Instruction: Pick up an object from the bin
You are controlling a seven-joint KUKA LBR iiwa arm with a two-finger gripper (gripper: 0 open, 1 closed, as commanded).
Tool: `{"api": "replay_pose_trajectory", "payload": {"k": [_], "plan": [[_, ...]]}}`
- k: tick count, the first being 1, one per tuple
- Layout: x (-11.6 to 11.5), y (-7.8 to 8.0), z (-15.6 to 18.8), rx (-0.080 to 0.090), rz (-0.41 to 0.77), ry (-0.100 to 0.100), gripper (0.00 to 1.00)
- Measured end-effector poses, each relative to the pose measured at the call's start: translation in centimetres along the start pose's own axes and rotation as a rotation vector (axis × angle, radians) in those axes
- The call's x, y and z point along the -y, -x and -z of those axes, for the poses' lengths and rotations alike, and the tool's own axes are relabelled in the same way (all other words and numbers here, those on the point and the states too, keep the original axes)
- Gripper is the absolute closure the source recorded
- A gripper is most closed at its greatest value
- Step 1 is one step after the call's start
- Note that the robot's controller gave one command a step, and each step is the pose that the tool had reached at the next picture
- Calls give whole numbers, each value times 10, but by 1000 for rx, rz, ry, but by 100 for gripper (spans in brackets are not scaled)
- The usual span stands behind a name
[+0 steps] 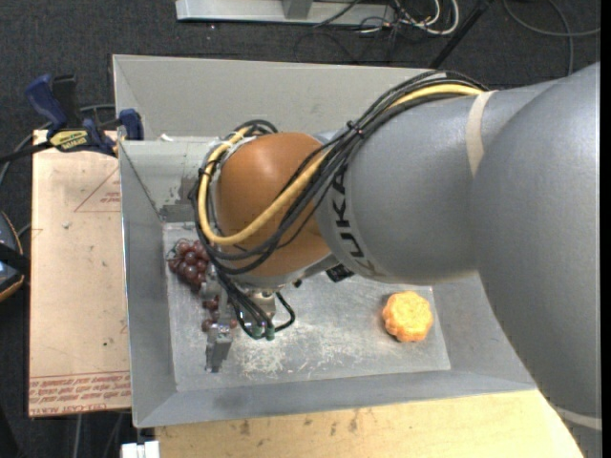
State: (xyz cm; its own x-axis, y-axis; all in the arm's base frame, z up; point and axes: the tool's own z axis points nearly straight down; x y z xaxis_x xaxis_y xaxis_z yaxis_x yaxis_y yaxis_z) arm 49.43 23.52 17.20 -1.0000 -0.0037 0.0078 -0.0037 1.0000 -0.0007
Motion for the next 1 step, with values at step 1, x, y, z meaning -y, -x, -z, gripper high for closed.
{"api": "replay_pose_trajectory", "payload": {"k": [1], "plan": [[1,2,4,7,-4,2,0]]}}
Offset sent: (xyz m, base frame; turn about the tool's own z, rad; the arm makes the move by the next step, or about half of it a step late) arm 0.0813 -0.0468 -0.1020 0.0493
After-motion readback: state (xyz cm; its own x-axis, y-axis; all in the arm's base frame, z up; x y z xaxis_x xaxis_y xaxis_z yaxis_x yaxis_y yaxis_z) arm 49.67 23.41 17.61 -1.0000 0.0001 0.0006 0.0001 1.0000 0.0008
